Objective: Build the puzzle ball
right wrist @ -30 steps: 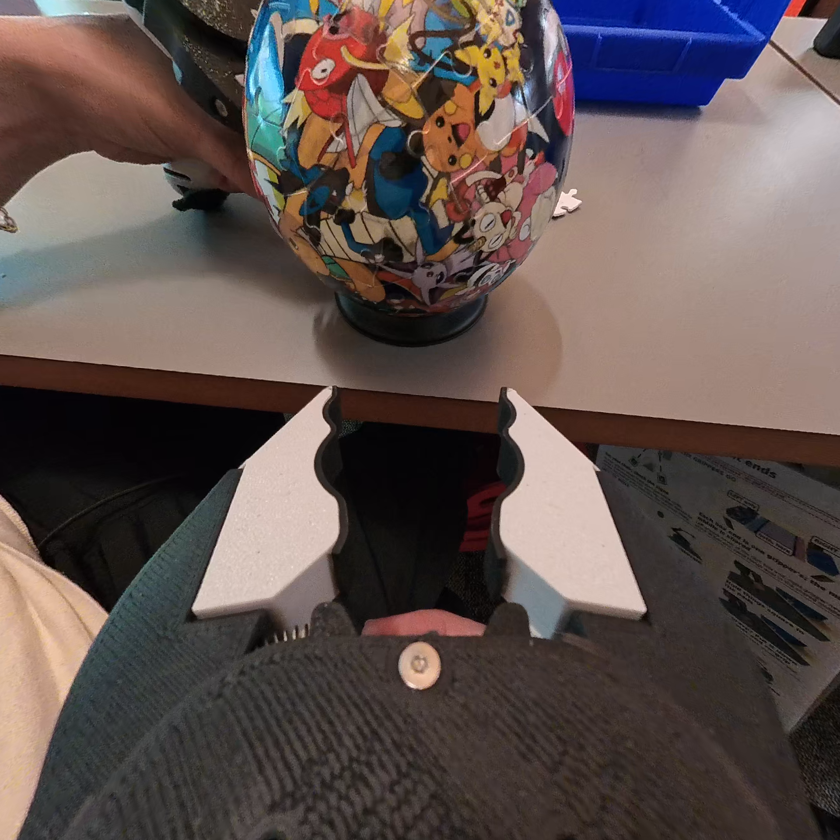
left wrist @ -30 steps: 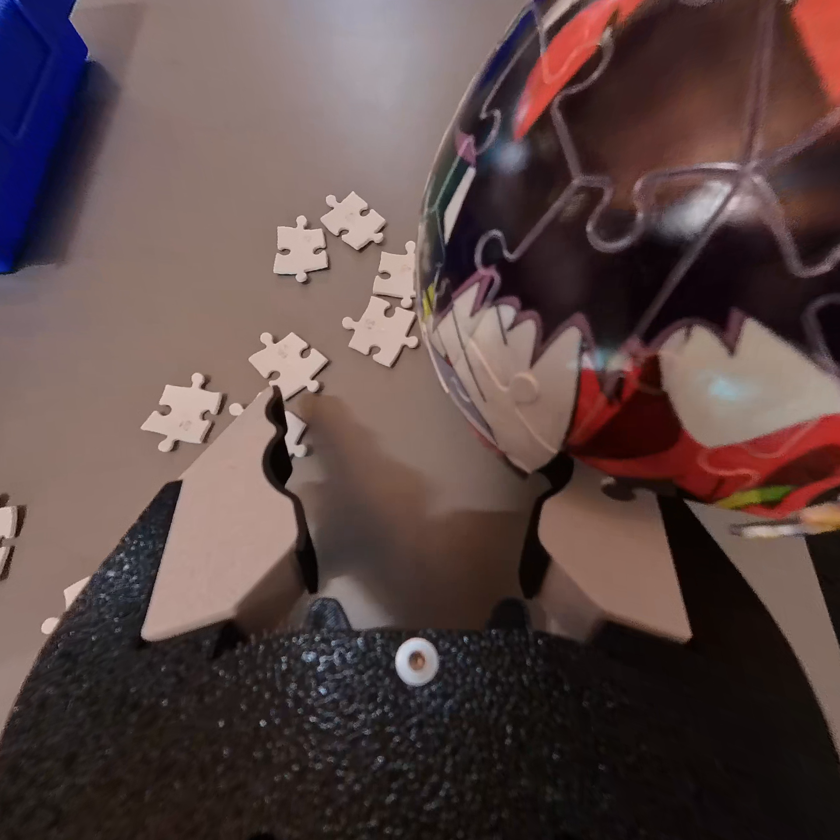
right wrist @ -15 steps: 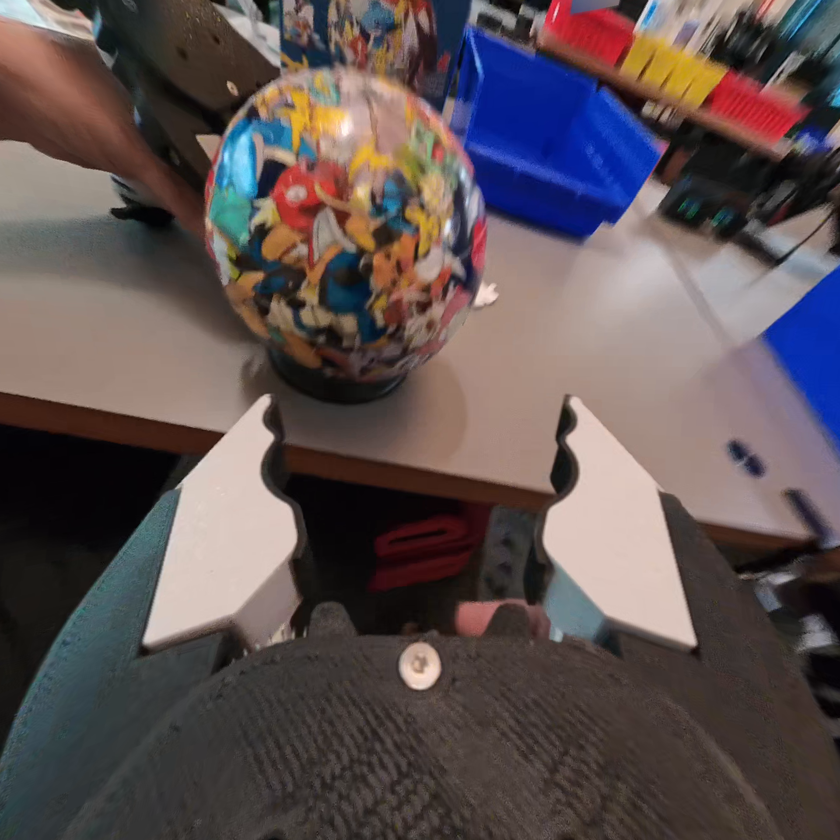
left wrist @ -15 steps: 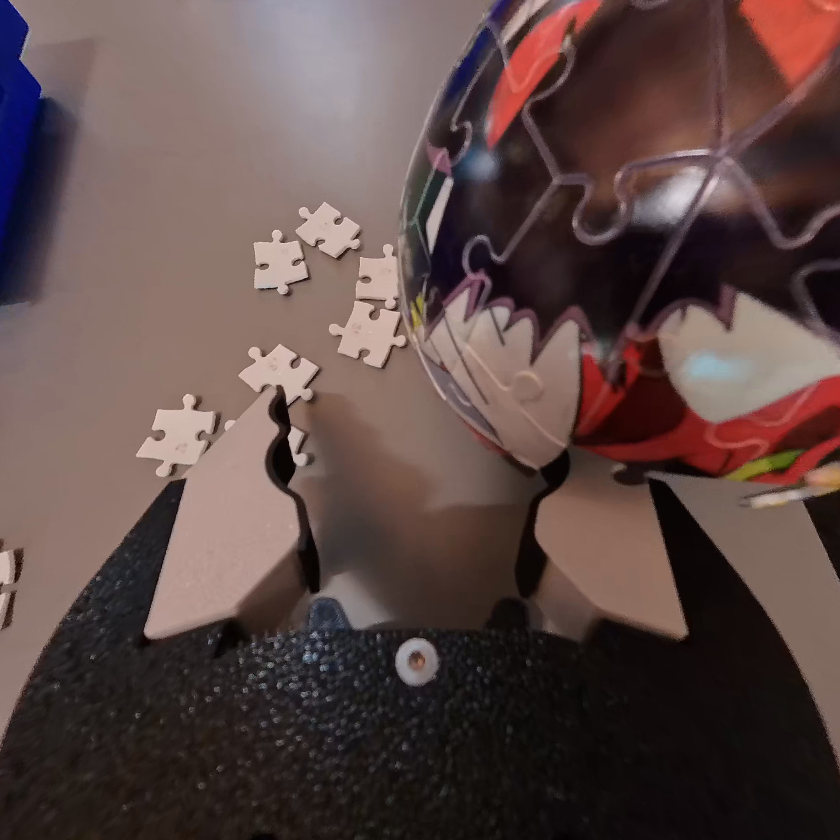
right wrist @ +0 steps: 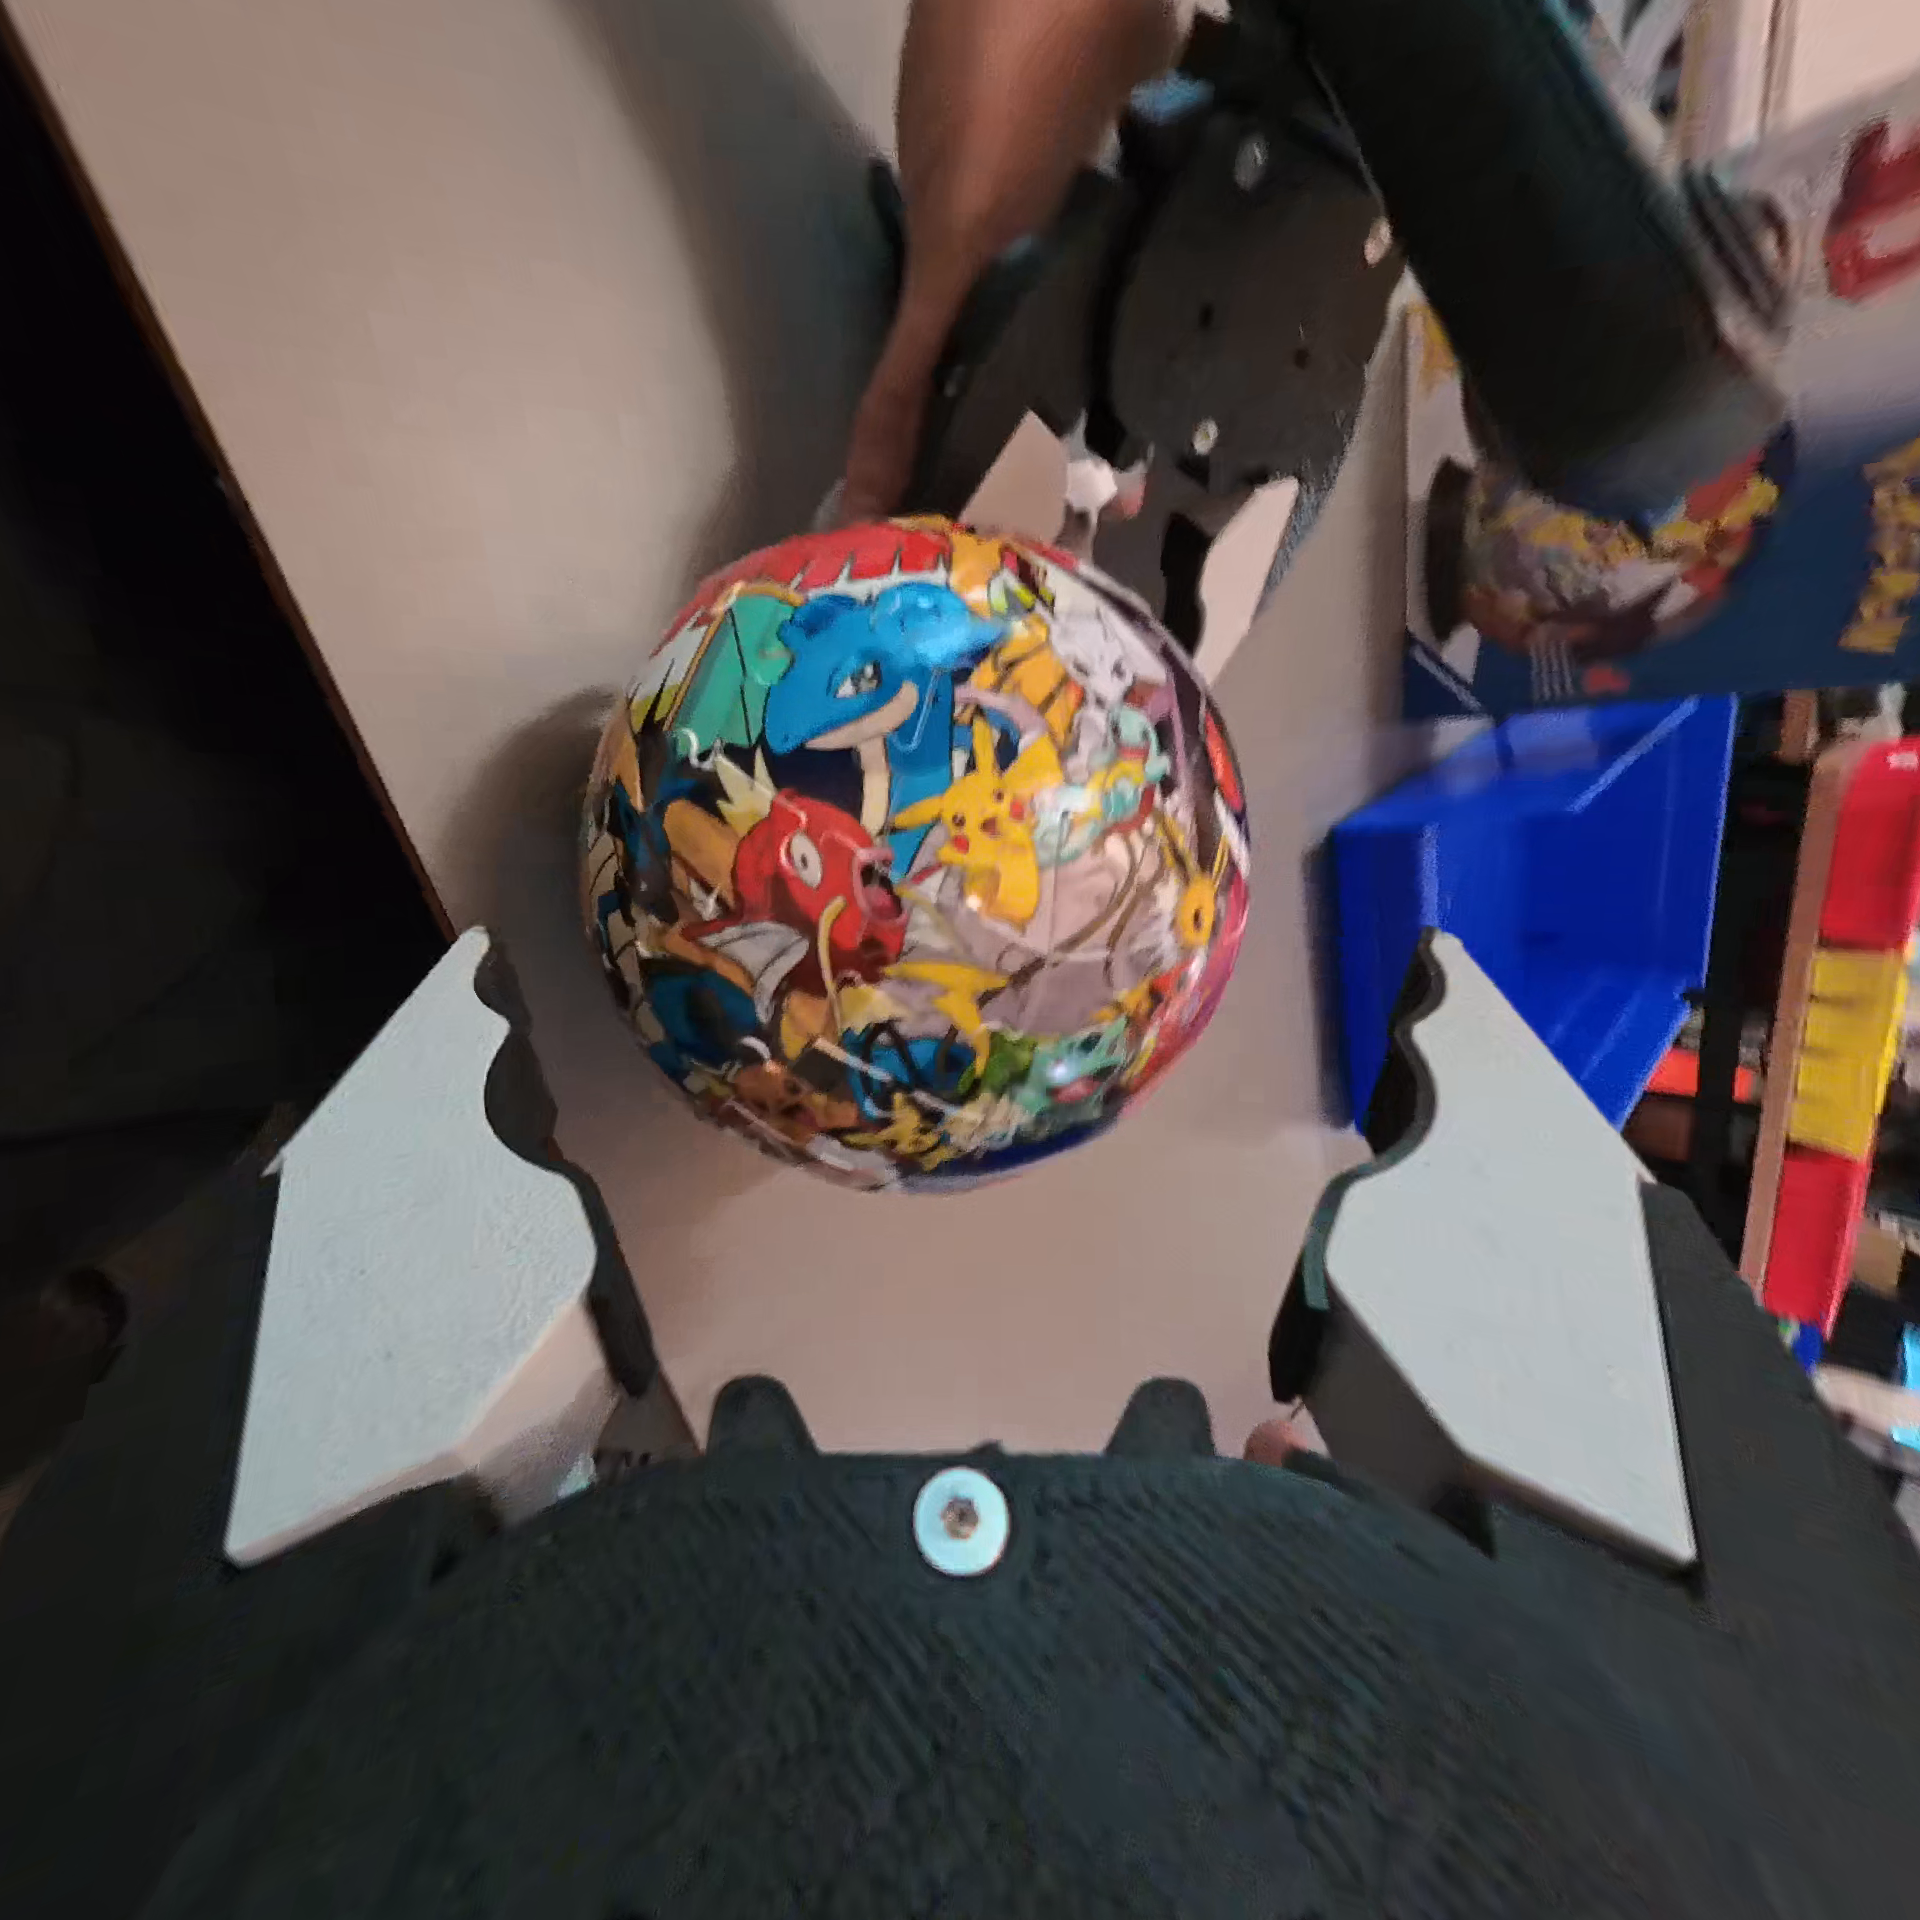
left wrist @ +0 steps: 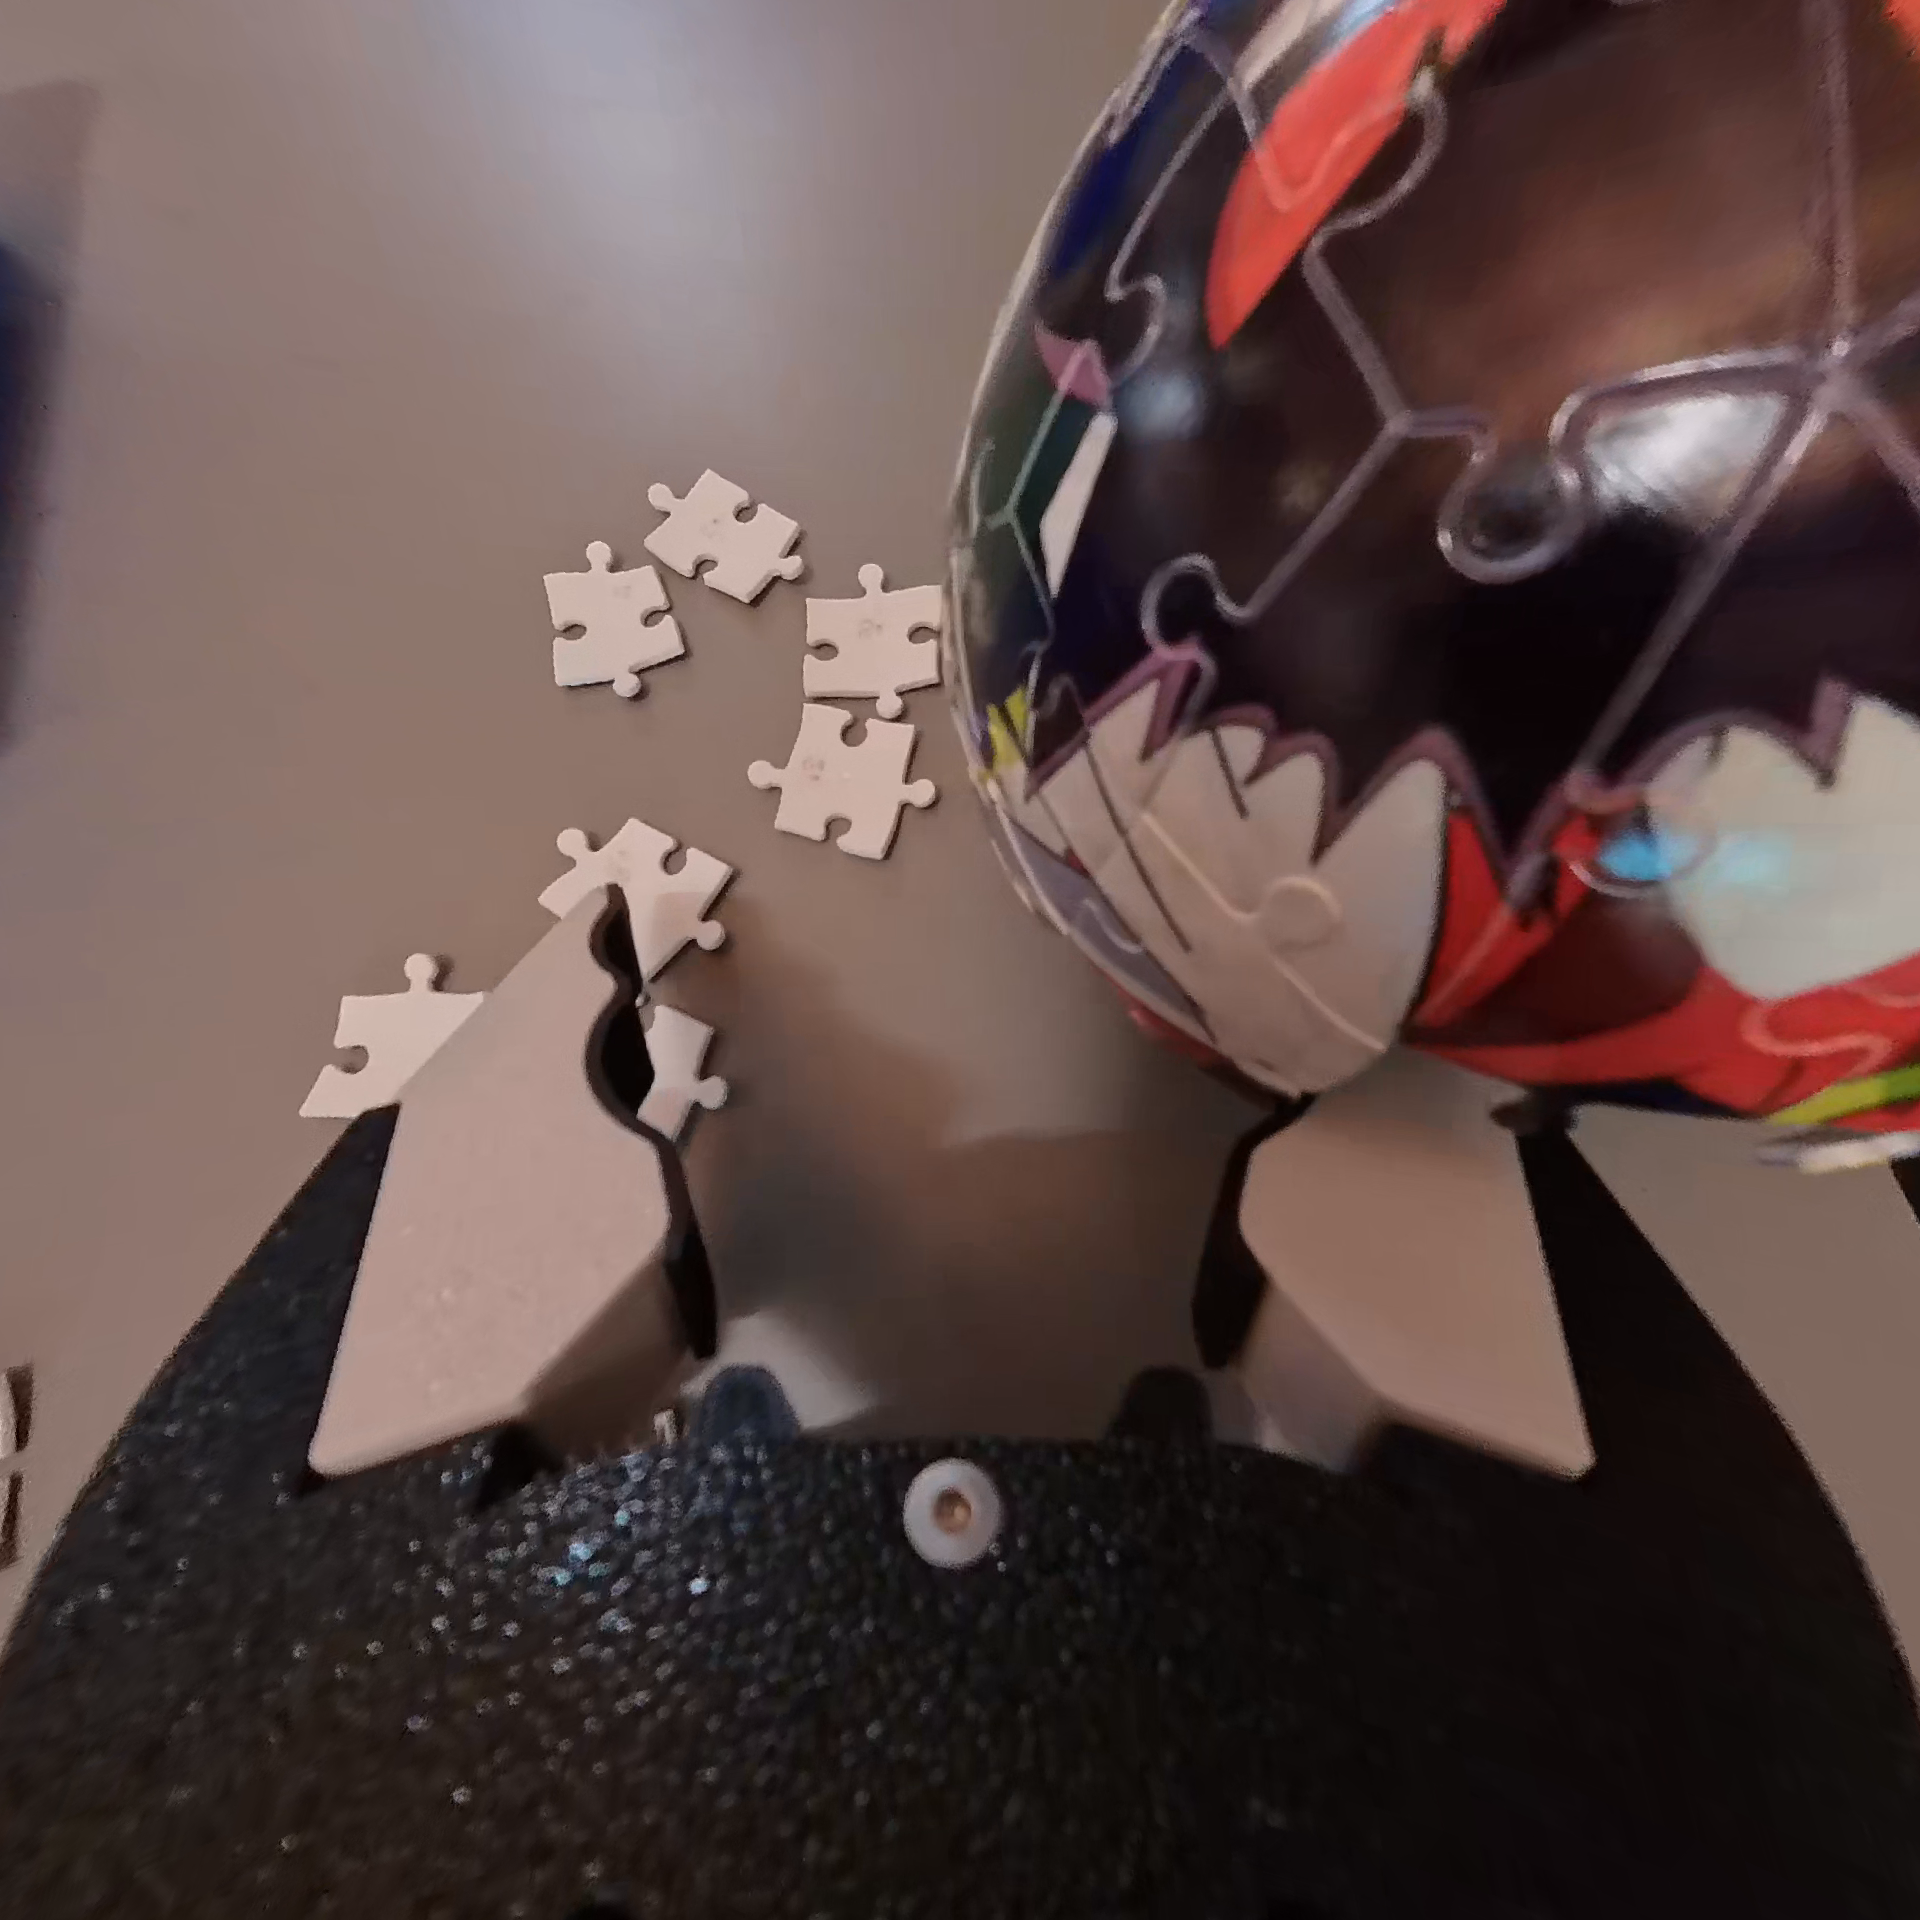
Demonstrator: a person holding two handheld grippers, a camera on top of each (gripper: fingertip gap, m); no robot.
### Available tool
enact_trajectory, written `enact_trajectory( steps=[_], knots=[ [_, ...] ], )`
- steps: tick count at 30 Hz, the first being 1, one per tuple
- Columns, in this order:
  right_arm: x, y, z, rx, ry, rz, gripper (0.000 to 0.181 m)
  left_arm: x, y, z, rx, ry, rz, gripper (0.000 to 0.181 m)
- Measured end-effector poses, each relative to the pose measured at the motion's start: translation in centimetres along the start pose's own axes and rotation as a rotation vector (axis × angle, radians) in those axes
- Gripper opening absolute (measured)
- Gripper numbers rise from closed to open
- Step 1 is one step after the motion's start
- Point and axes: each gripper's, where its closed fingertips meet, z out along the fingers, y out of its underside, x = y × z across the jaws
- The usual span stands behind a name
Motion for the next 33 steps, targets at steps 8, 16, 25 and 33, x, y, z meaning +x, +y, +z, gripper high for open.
enact_trajectory(
  steps=[8,16,25,33],
  knots=[
    [-0.5,-1.1,1.7,0.028,-0.133,-0.139,0.146,0.0,0.1,0.1,-0.007,0.023,-0.007,0.118],
    [-0.8,-1.2,2.0,0.004,-0.155,-0.144,0.132,-0.4,0.4,-0.7,0.009,0.026,-0.004,0.116],
    [-0.6,-1.3,2.1,0.006,-0.185,-0.114,0.133,-1.0,0.4,-2.0,0.062,0.029,-0.067,0.117],
    [-0.5,-1.4,2.2,0.008,-0.187,-0.091,0.133,-1.5,0.6,-3.4,0.061,0.008,-0.067,0.102]
  ],
)
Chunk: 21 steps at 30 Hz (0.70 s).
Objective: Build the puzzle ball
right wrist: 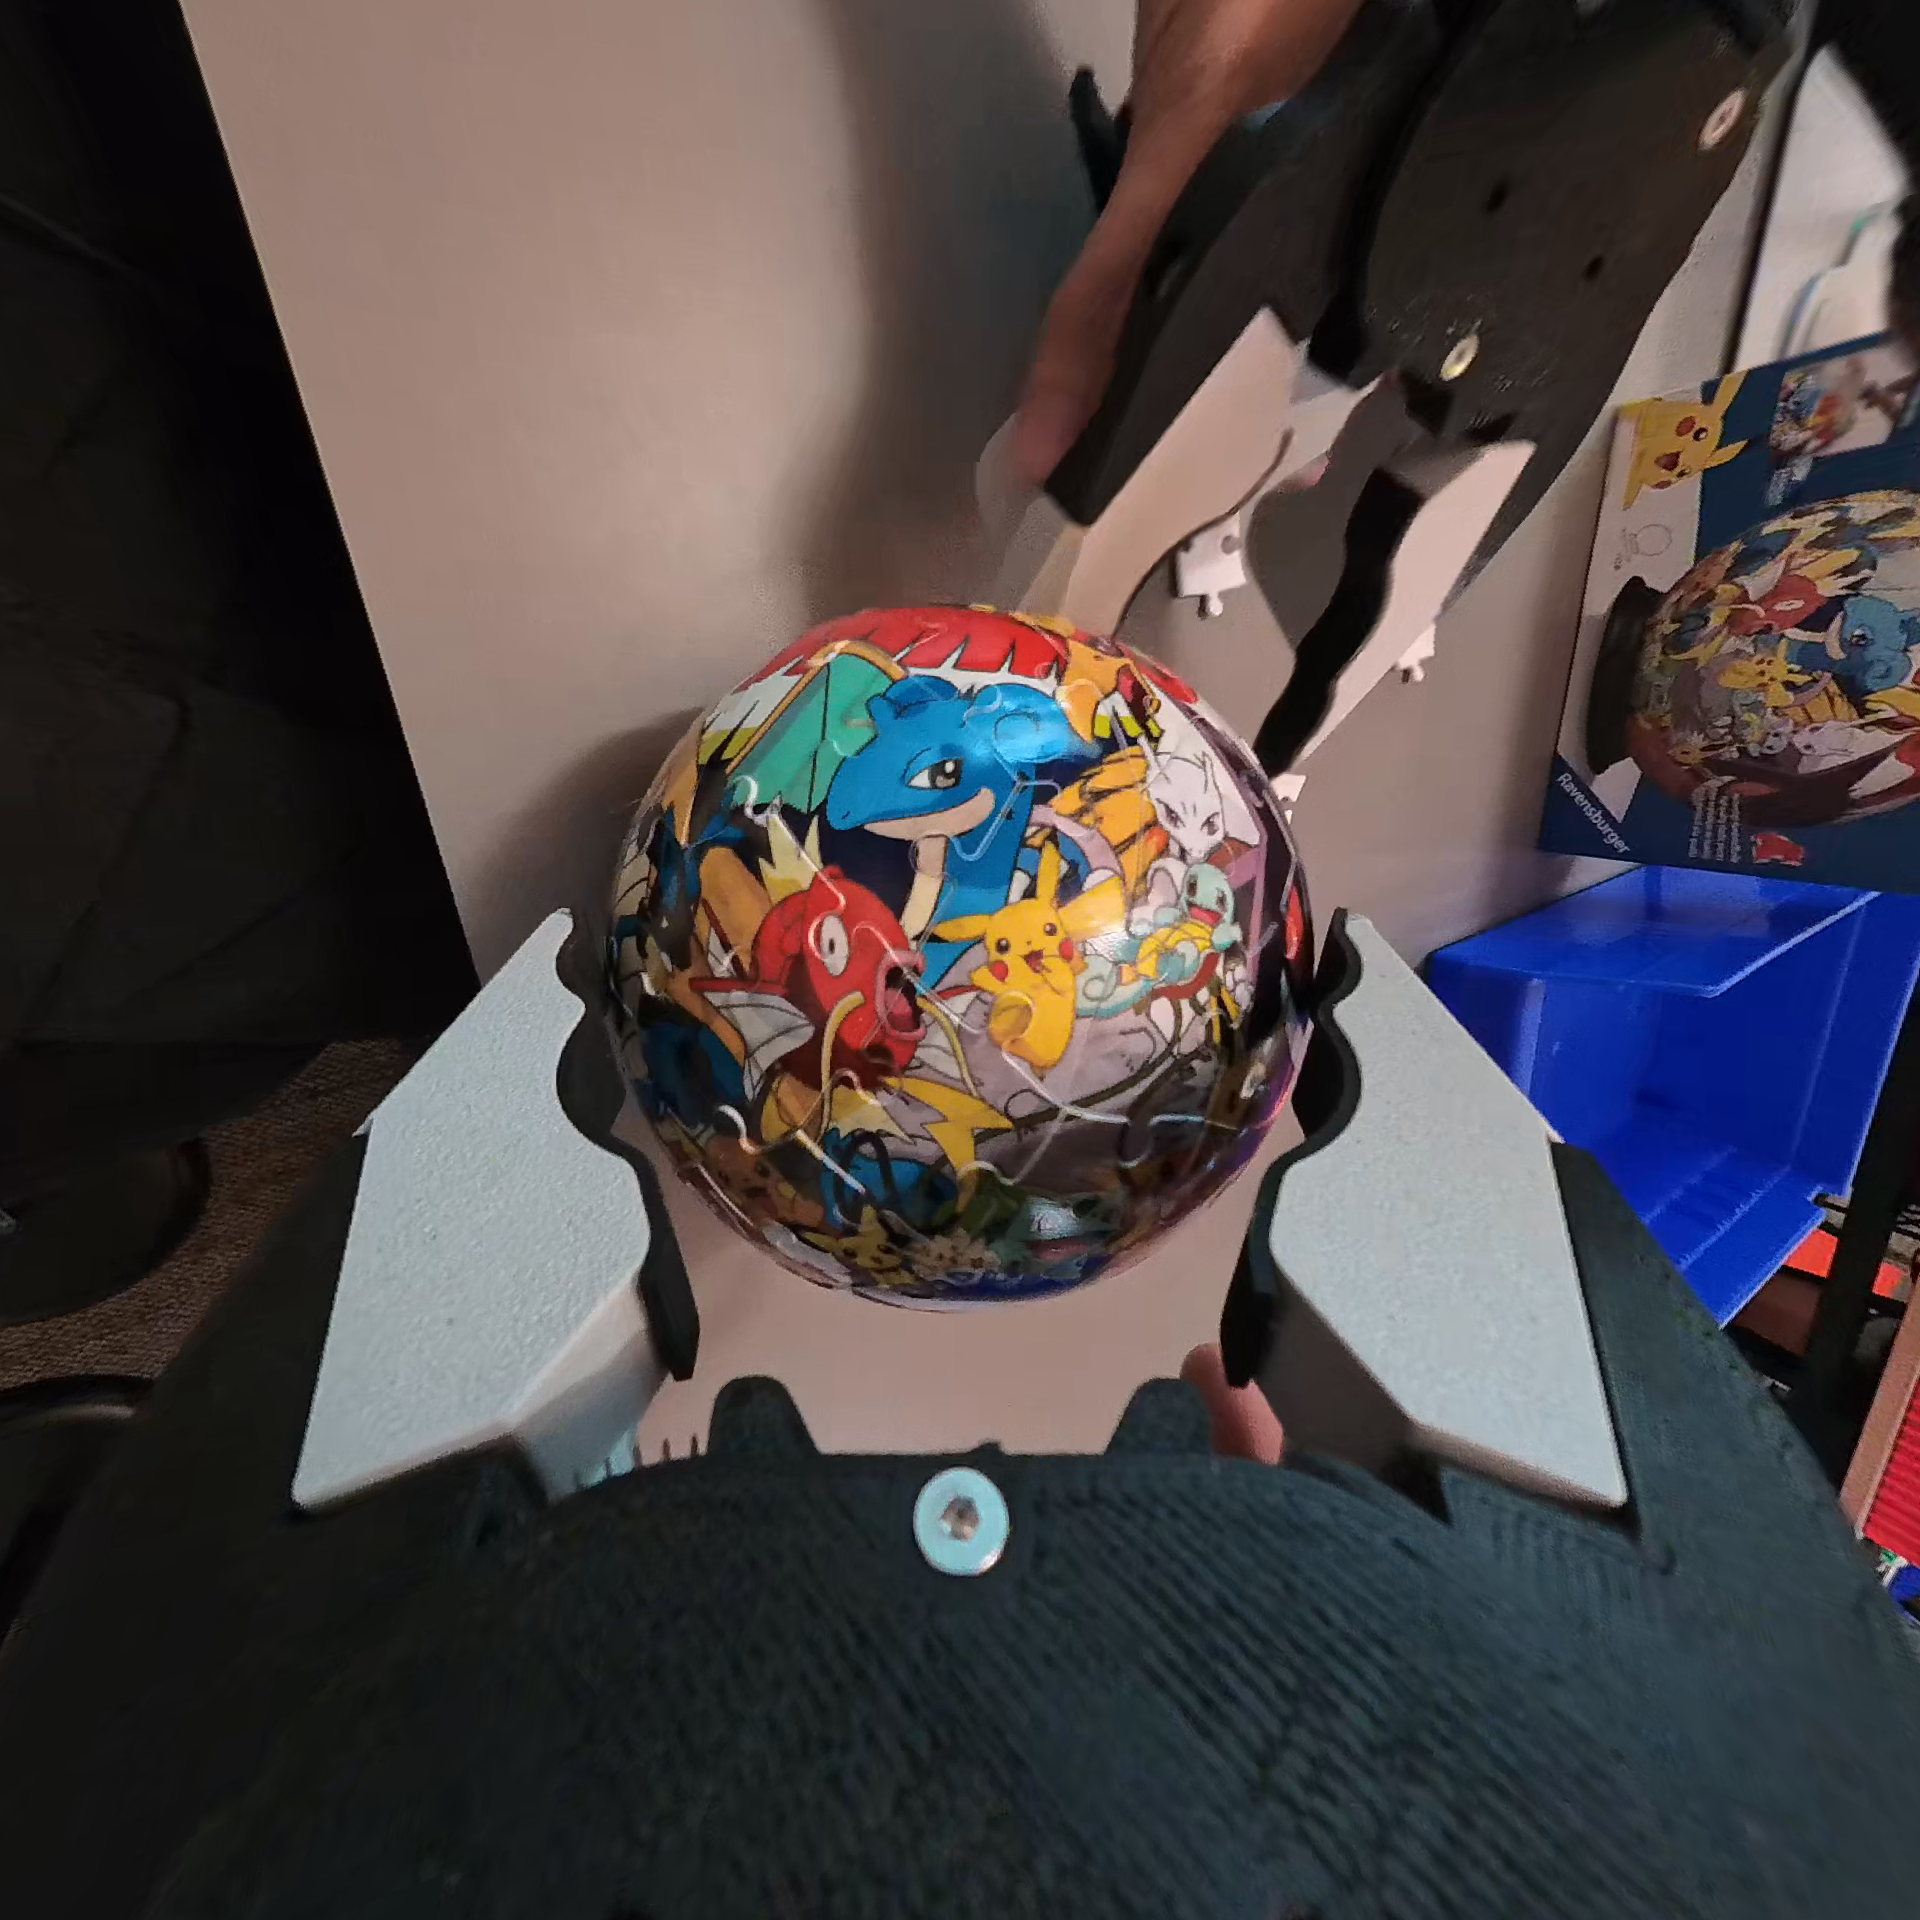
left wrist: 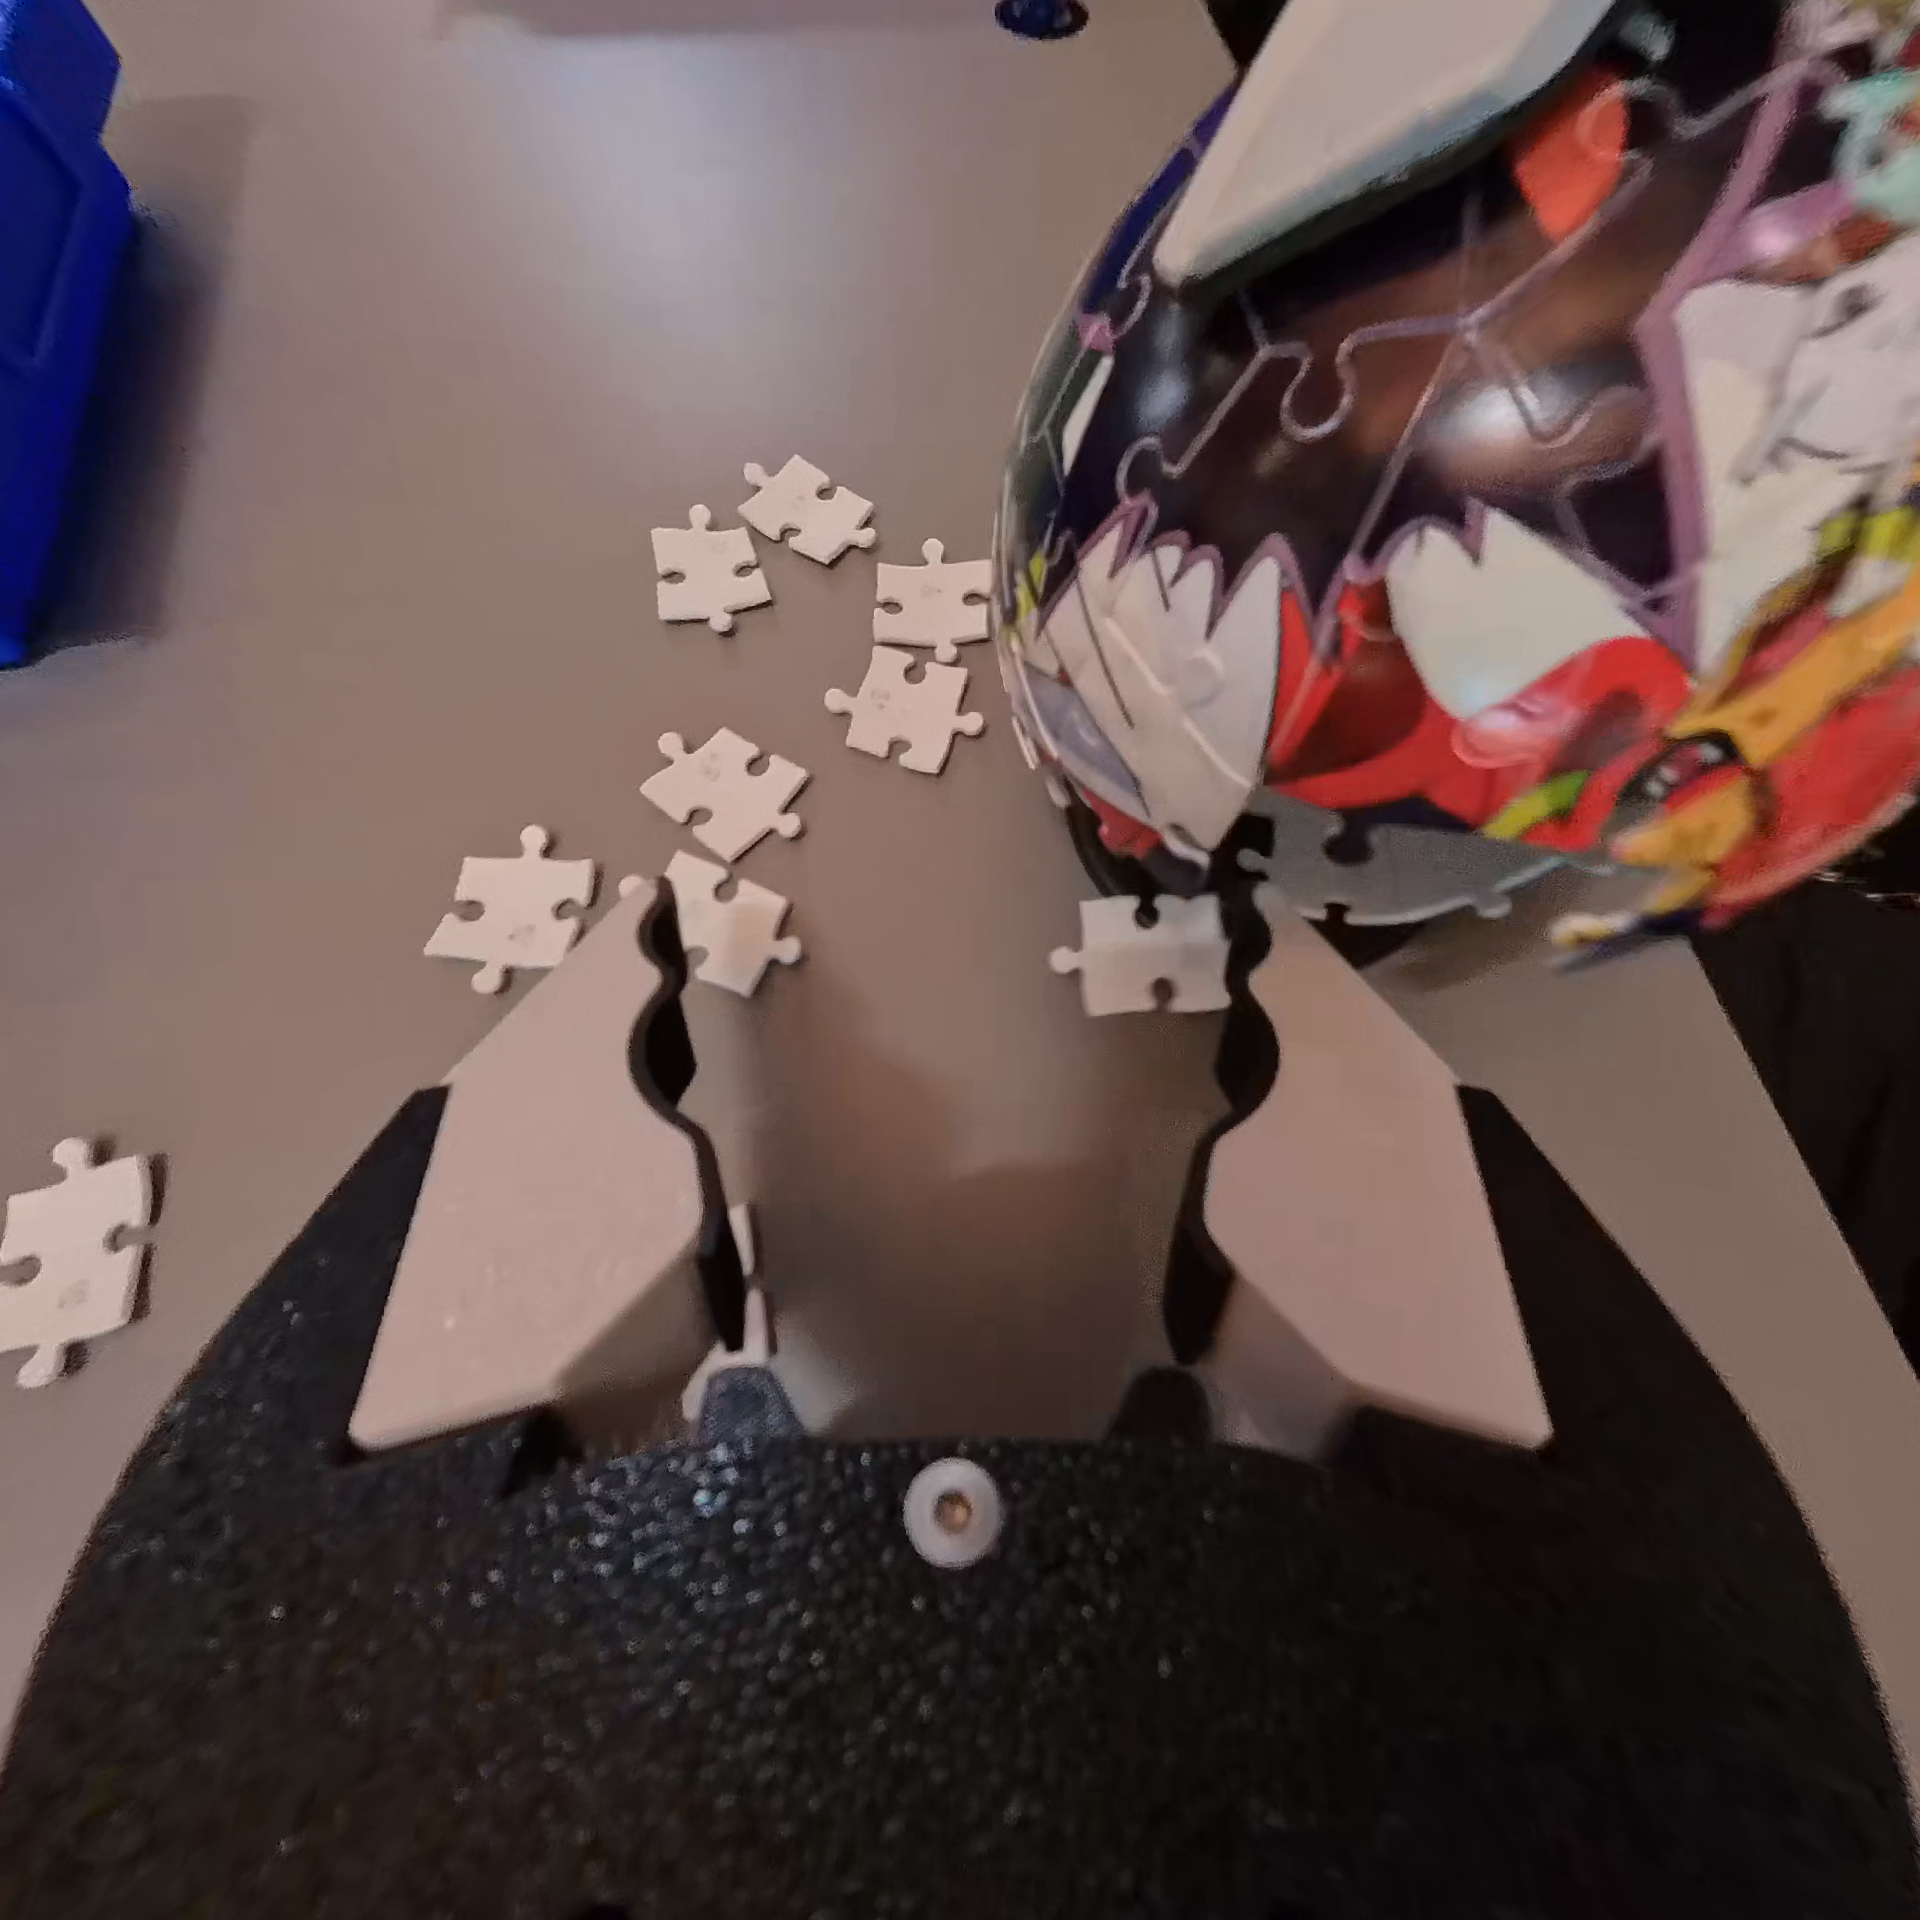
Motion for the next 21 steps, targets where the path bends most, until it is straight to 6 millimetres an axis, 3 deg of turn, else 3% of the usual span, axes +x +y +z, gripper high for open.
enact_trajectory(
  steps=[2,5,8,14,21],
  knots=[
    [0.0,0.0,0.0,-0.001,0.0,-0.002,0.133,0.7,0.2,-1.3,0.022,0.077,-0.008,0.073],
    [0.1,0.0,0.1,-0.006,0.001,-0.007,0.133,1.6,1.9,-2.5,-0.011,0.172,0.056,0.048],
    [0.1,0.0,0.2,-0.012,0.0,-0.013,0.133,0.9,4.5,-2.5,-0.107,0.117,0.23,0.045],
    [0.3,0.0,0.2,-0.011,0.003,-0.014,0.133,1.5,4.2,-1.8,-0.083,0.129,0.261,0.023],
    [0.2,0.0,0.2,-0.004,0.013,-0.01,0.133,4.0,4.2,-1.4,-0.112,0.249,0.207,0.017]
  ],
)
